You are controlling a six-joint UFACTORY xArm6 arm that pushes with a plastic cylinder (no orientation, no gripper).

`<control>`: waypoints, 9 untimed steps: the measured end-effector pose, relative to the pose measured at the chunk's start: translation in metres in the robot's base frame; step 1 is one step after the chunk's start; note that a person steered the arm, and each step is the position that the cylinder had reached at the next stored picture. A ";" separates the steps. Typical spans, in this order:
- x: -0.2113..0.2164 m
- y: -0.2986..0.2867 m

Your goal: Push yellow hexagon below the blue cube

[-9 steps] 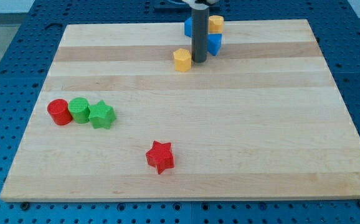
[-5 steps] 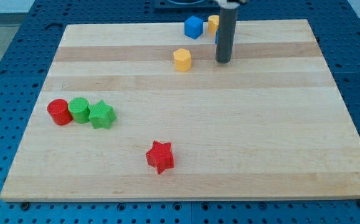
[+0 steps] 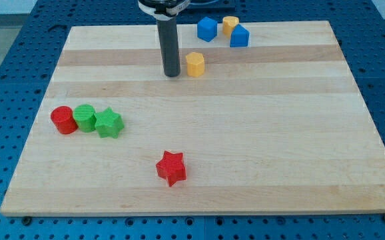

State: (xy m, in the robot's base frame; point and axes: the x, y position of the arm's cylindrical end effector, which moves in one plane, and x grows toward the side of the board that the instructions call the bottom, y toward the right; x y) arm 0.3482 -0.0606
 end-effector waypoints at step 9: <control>-0.069 0.032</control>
State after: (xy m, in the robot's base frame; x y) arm 0.2788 -0.0287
